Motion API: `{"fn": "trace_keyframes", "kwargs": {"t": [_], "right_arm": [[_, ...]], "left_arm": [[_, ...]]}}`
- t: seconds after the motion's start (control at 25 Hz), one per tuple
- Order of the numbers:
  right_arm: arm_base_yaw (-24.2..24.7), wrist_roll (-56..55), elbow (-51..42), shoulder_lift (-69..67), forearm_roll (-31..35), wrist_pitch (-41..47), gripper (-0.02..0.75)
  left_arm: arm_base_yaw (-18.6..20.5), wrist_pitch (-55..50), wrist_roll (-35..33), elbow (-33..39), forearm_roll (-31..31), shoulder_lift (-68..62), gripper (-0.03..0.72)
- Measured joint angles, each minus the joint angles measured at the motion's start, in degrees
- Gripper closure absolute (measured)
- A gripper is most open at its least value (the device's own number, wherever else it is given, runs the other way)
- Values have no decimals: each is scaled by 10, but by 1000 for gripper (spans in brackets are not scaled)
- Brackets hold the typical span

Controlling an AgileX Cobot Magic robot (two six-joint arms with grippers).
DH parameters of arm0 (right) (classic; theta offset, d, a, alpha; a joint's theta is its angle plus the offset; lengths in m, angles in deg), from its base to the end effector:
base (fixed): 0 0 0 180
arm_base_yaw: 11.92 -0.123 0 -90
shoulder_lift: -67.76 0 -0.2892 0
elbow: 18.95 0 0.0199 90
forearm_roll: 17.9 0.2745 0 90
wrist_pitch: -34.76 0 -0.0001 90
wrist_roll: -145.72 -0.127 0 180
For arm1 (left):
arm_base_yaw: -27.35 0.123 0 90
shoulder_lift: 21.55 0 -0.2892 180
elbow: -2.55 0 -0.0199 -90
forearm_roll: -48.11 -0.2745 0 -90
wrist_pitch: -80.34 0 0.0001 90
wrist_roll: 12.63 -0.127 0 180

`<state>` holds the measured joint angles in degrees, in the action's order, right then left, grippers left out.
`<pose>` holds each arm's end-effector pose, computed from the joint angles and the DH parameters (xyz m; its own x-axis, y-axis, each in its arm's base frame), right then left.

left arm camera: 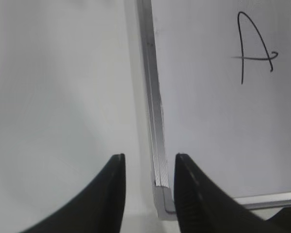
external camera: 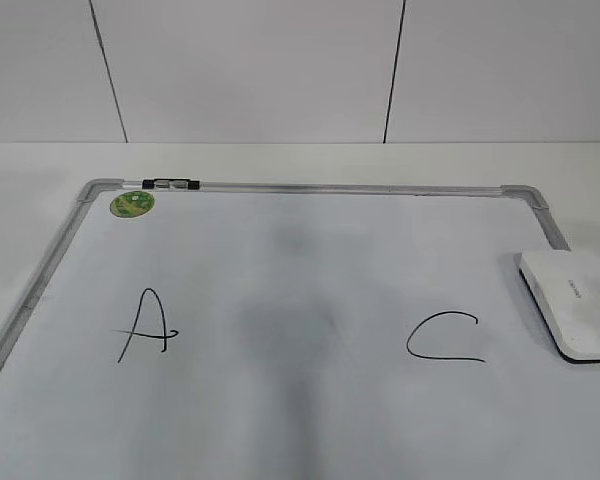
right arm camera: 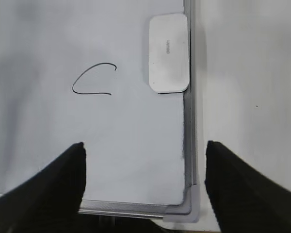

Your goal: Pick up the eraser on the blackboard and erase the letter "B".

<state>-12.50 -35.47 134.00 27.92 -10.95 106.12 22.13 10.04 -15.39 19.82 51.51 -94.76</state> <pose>0.1066 0.0156 0.3403 -0.7484 0.0517 -0.6613 -0.0420 0.9913 0.1251 0.2312 -0.0282 0.2977 -0.9367 0.1138 -0.3311 0.1356 0.9898 -0.0434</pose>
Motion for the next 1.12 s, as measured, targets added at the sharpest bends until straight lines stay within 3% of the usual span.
{"fn": "trace_keyframes", "kwargs": {"t": [0.36,0.72,0.88,1.12], "right_arm": [[0,1,-120,209,-13,-25,152],[0,60,-203,297,-26,-24,152],[0,62,-203,301,-39,-27,152],[0,61,-219,302,-44,-46,153]], "left_arm": [[0,30,-9,144,5,288,452],[0,27,-10,240,13,567,453],[0,35,-10,283,14,647,453],[0,63,-10,297,12,647,453]]}}
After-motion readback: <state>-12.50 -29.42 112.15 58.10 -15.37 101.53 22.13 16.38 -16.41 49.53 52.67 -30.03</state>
